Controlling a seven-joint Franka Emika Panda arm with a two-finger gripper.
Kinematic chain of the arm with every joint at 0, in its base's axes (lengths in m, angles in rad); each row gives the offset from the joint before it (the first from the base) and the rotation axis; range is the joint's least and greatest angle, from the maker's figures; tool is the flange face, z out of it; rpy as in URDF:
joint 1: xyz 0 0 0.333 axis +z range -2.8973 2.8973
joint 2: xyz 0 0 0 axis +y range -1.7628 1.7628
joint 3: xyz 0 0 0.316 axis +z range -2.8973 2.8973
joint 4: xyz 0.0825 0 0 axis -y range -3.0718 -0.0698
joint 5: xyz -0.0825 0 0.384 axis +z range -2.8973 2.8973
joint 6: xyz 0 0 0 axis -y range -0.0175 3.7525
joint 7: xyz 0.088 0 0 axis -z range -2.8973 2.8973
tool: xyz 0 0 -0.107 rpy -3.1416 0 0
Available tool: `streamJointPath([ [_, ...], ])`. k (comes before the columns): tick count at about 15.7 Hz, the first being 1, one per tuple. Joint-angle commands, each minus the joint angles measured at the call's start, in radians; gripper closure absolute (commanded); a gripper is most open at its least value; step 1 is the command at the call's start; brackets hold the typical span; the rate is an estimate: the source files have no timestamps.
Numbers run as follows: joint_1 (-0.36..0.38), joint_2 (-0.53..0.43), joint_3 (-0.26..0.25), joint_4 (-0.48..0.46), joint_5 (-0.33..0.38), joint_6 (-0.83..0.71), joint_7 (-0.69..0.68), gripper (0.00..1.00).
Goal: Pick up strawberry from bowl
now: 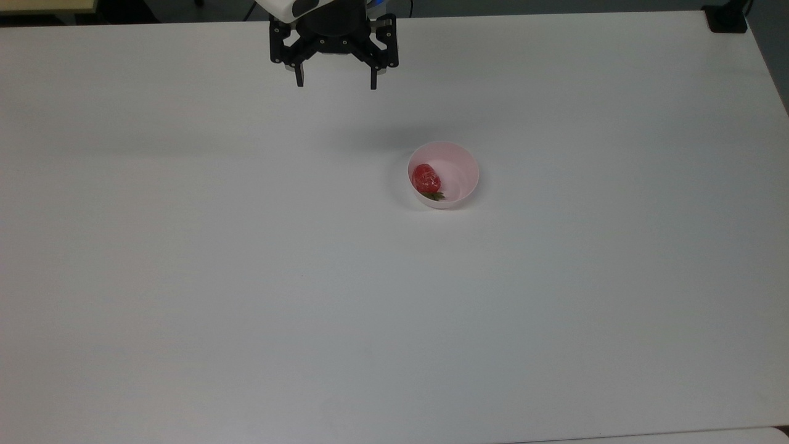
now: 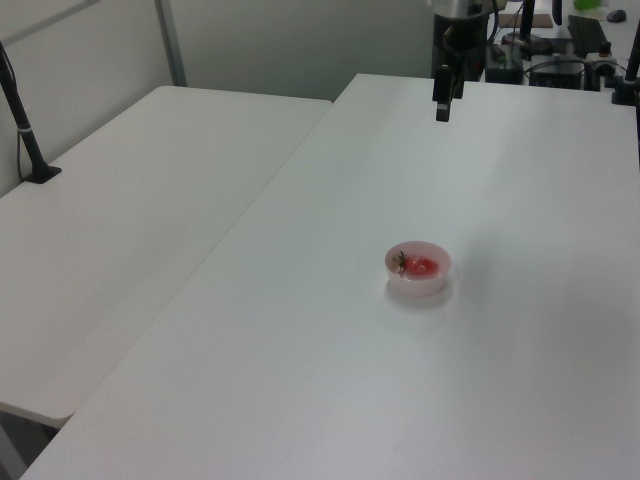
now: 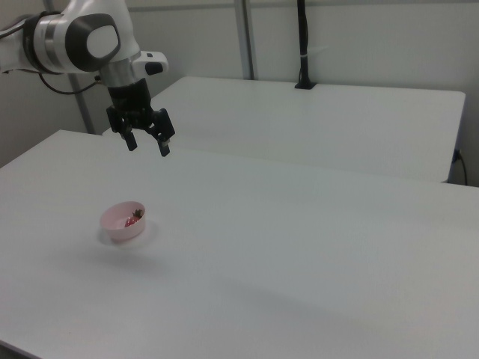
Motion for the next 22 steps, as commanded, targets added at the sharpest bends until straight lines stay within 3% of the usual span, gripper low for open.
streamJointPath([
  [1, 0.010, -0.013, -0.004, -0.016, -0.012, 0.002, 0.018, 0.00],
  [10, 0.114, 0.051, -0.002, -0.057, -0.047, 0.031, -0.055, 0.00],
  [13, 0.134, 0.077, 0.001, -0.062, -0.018, 0.033, -0.040, 0.01],
  [16, 0.150, 0.109, 0.001, -0.062, 0.033, 0.051, -0.042, 0.08],
  [22, 0.182, 0.214, 0.001, -0.077, 0.034, 0.164, -0.040, 0.14],
])
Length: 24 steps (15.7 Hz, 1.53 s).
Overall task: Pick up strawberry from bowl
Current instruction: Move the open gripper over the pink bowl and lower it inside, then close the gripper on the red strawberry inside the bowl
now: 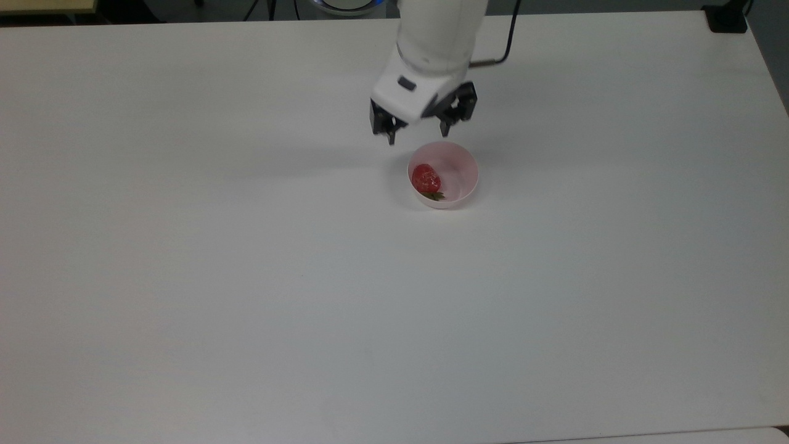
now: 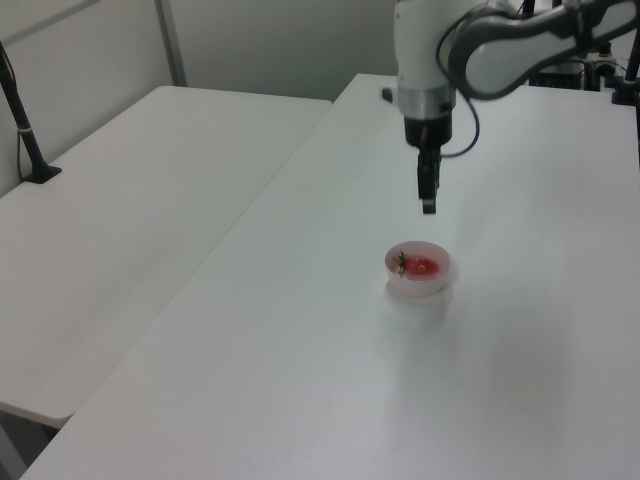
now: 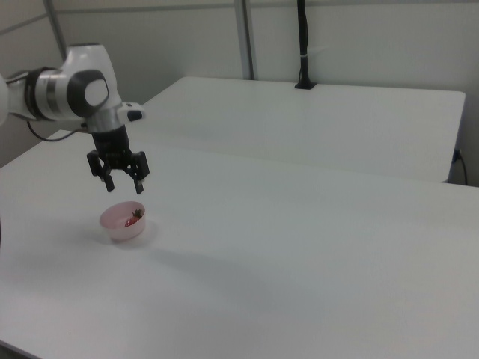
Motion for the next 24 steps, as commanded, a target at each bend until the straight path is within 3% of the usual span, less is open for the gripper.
streamJointPath([
  [1, 0.017, 0.040, -0.006, -0.024, 0.016, 0.051, -0.011, 0.16],
  [6, 0.061, 0.114, -0.006, -0.067, 0.013, 0.163, 0.021, 0.18],
  [22, 0.072, 0.157, 0.000, -0.070, 0.001, 0.169, 0.031, 0.17],
  [24, 0.072, 0.163, 0.000, -0.070, -0.004, 0.169, 0.029, 0.25],
])
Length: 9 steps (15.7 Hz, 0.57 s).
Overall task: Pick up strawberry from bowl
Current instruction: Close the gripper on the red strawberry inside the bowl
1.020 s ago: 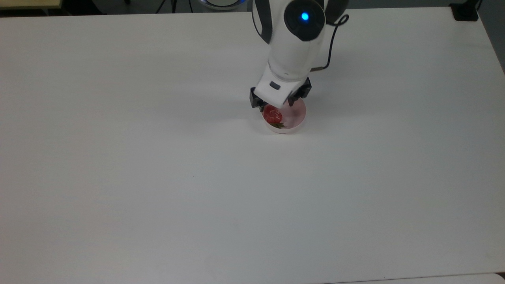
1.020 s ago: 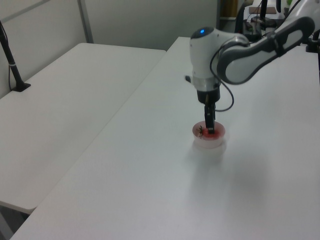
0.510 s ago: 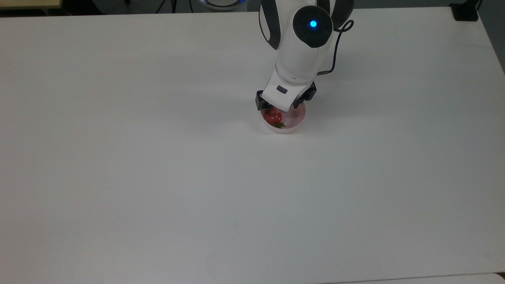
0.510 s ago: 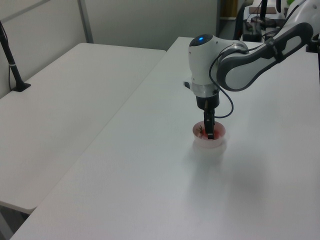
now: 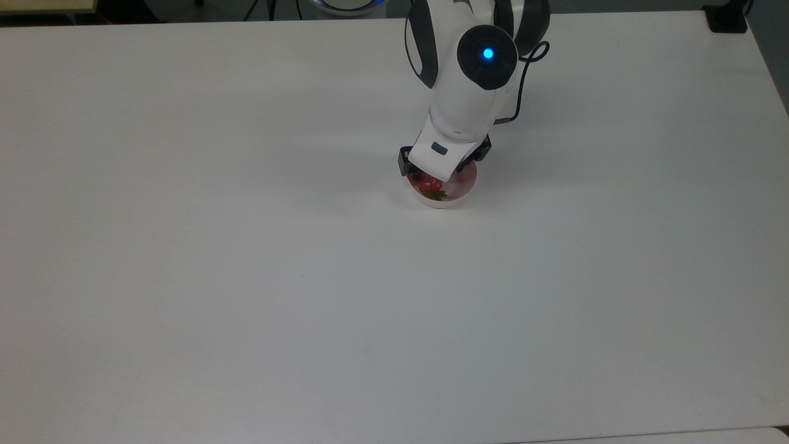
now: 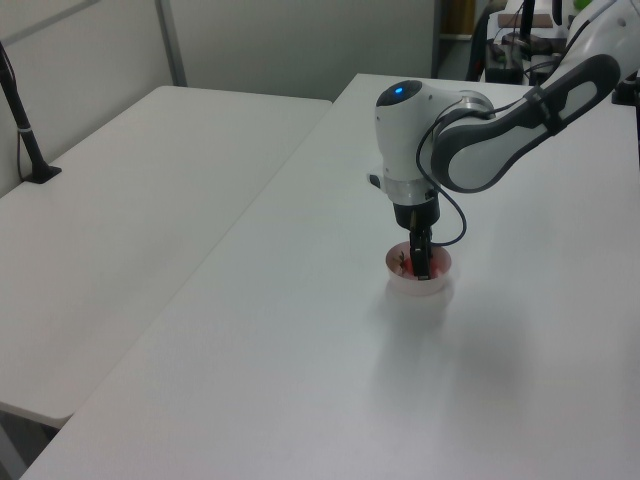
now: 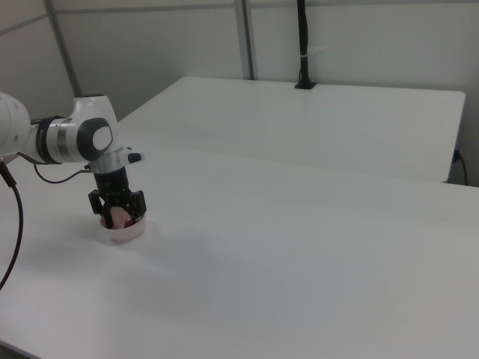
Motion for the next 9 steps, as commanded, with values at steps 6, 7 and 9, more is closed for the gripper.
streamJointPath([
  [6, 0.009, -0.003, -0.001, -0.018, -0.012, 0.025, -0.042, 0.68],
  [7, 0.009, -0.005, -0.001, -0.018, -0.012, 0.025, -0.045, 0.73],
  [9, 0.009, -0.006, -0.001, -0.016, -0.012, 0.025, -0.045, 0.84],
])
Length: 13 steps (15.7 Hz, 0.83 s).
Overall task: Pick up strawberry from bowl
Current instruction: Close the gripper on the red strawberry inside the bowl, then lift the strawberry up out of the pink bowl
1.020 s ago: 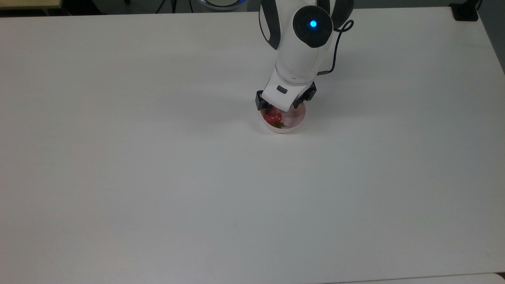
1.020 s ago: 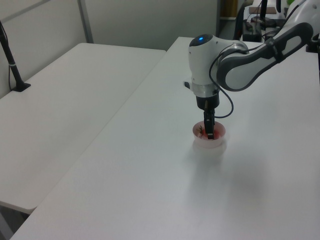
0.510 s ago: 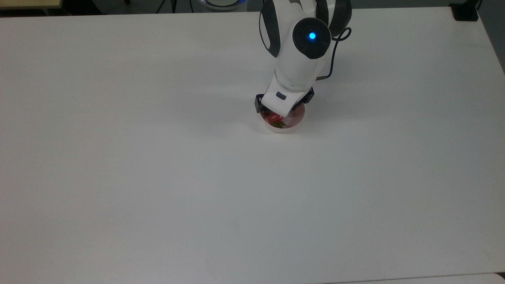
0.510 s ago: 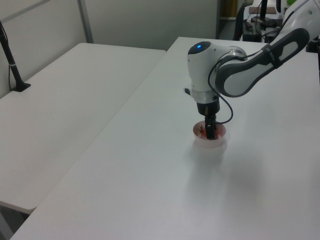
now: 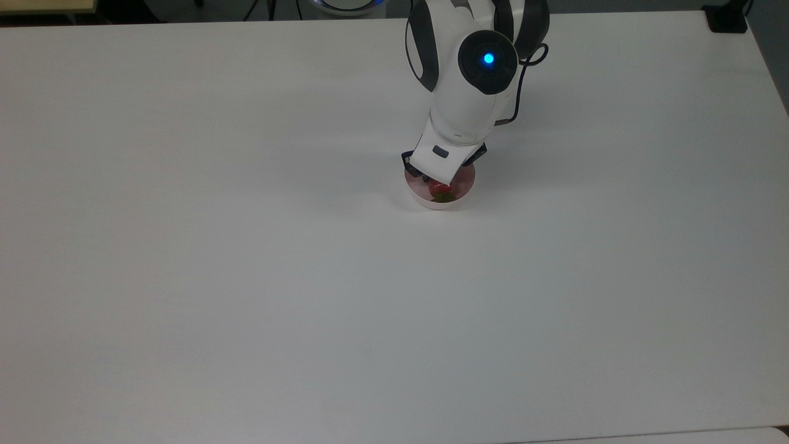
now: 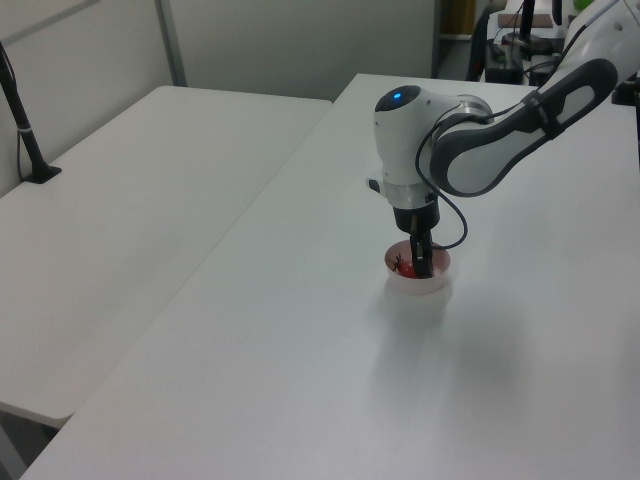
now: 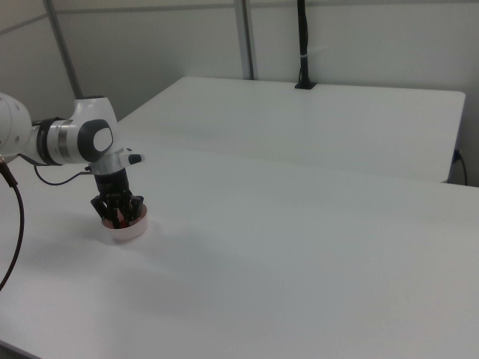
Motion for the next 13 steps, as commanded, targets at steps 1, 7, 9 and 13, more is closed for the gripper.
streamJointPath([
  [1, 0.008, -0.016, -0.002, -0.017, -0.009, 0.025, -0.020, 0.85],
  [7, -0.004, -0.071, -0.002, -0.011, -0.001, 0.008, -0.017, 0.85],
  [9, -0.004, -0.096, -0.008, -0.006, 0.004, -0.019, -0.025, 0.85],
  [13, -0.021, -0.142, -0.019, 0.033, 0.031, -0.122, -0.080, 0.85],
])
